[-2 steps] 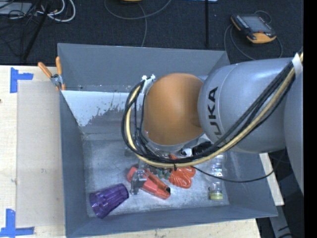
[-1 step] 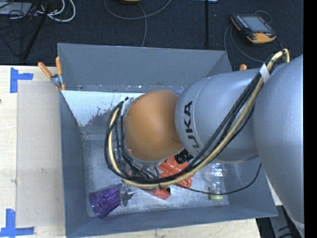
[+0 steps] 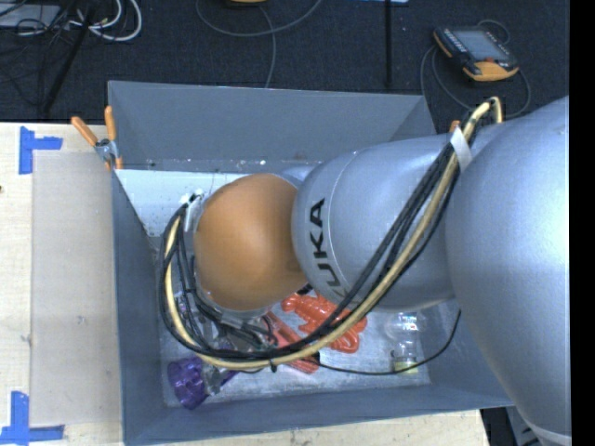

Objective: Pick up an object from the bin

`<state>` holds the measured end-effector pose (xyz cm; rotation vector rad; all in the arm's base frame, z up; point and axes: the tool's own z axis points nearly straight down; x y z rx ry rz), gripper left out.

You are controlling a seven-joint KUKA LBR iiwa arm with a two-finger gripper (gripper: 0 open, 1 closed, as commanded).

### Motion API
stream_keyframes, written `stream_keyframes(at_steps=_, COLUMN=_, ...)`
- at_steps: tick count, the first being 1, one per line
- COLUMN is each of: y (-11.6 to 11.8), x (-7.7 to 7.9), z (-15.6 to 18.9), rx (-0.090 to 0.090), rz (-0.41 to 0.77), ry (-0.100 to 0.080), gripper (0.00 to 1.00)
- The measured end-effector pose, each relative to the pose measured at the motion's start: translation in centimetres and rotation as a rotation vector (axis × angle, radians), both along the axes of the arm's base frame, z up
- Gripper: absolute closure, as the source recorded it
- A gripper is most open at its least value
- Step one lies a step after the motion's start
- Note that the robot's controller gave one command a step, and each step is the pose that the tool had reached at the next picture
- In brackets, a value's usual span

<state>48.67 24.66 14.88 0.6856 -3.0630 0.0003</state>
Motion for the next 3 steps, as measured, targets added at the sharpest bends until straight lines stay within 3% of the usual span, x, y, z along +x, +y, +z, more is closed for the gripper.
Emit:
stream_keyframes(at_steps=1, y=-0.4, x=1.1, z=-2.8, rx=0.000, rz=0.045, ry=-0.001, gripper=0.00)
stream_keyframes(at_steps=2, y=-3.1, x=1.4, z=-7.9, rx=0.001, rz=0.028, ry=0.000, gripper=0.00)
stream_keyframes(at_steps=3, y=-2.5, x=2.0, z=-7.6, rx=0.000, rz=0.237, ry=-0.009, gripper=1.00)
